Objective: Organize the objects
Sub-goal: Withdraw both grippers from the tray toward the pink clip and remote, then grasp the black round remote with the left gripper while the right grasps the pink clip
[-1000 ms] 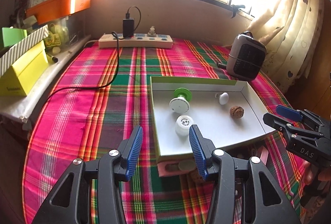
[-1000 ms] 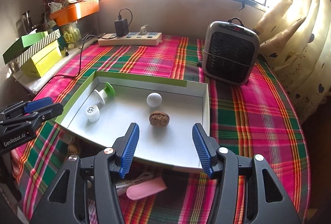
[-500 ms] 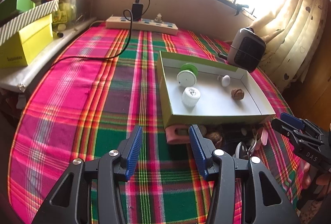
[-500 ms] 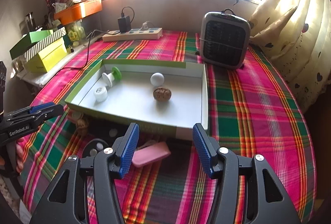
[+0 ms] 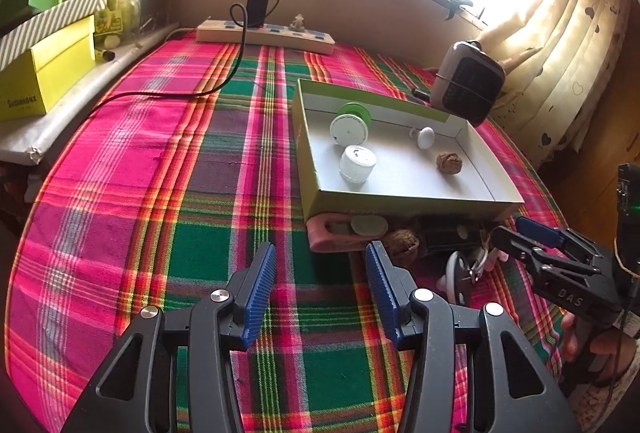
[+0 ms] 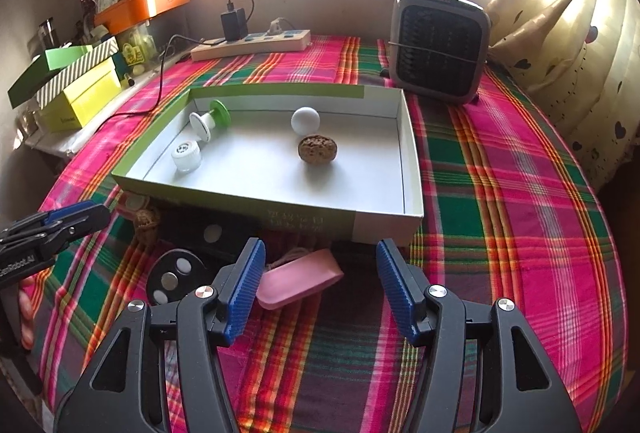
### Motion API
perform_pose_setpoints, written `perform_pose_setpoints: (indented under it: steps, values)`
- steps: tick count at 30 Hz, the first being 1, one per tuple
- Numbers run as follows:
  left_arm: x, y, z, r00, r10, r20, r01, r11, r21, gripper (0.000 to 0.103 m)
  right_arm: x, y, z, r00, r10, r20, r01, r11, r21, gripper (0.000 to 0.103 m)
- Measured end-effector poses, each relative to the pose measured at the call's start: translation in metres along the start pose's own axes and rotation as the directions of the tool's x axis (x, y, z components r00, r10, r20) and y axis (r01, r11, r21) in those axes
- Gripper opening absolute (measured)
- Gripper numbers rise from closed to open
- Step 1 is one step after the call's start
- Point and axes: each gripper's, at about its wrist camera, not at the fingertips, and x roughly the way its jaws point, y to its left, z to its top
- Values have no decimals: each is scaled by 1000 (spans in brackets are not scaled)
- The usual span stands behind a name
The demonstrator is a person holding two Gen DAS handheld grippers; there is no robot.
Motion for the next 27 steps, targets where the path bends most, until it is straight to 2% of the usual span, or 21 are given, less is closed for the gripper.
perform_pose_setpoints:
  steps: [10, 27]
  values:
    - [-15, -23, -3, 999, -39, 24, 38, 998, 46, 46, 0, -12, -12, 998, -49, -28, 49, 999, 2, 59]
    - [3, -64, -12, 995, -74, -65, 83, 987, 141, 46, -7, -39, -27, 992, -117, -37, 118, 993, 2, 59]
